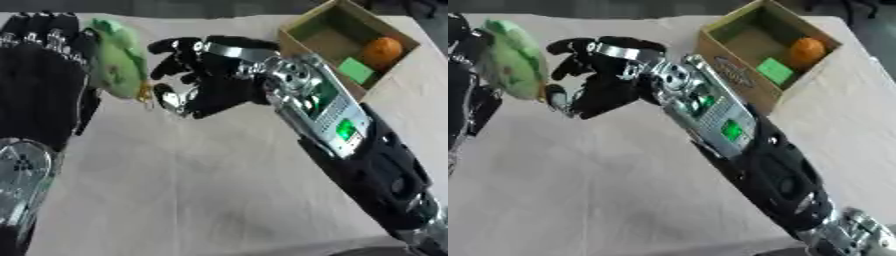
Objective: Pick up the objects with one hand, pass them to the other hand, and then place them into the box on the other side of the table.
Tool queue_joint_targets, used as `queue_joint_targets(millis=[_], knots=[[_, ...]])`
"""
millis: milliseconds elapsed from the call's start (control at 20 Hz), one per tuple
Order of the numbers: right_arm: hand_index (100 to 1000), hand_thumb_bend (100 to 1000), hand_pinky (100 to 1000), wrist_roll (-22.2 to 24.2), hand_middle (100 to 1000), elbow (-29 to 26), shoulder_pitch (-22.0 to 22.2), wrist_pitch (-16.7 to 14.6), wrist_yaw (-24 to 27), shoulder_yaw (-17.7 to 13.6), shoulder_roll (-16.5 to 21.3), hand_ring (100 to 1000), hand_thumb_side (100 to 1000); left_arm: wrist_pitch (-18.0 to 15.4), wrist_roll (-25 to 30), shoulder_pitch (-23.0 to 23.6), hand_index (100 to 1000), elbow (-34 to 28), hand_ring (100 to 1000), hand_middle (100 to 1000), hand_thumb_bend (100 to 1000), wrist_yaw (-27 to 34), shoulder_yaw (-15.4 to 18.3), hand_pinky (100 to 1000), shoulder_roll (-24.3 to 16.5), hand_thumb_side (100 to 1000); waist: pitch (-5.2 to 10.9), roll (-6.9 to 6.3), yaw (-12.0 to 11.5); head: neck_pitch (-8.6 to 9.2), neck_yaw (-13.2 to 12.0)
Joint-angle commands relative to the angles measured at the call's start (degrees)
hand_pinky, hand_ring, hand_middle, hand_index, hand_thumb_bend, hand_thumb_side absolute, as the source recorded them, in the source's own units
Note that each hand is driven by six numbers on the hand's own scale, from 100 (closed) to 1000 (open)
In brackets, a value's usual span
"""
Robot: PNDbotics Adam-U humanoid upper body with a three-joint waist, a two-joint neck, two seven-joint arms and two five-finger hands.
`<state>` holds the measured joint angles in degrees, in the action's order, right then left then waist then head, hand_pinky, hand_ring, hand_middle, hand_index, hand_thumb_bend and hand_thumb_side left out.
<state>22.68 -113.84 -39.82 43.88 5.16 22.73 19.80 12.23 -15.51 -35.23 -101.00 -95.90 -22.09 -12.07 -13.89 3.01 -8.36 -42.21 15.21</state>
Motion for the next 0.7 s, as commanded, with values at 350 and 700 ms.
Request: queue_joint_targets(millis=[350, 700], knots=[[1000, 100, 1000, -7.4, 802, -0.8, -0.3, 0.1, 15.6, -2.8, -0.6, 979, 285, -0.1, -0.2, -0.6, 484, -0.7, 469, 380, 482, 0.0, 0.2, 441, 0.0, 100, 0.5, -0.51, -0.1, 0.41, 0.0], [1000, 100, 1000, -19.3, 801, -0.8, 0.0, -3.4, 24.2, -1.3, -0.3, 974, 279, 0.1, -0.4, -0.6, 484, -0.5, 468, 377, 486, 0.4, 0.2, 440, 0.2, 100, 0.42, -0.49, -0.3, 0.95, -0.2]])
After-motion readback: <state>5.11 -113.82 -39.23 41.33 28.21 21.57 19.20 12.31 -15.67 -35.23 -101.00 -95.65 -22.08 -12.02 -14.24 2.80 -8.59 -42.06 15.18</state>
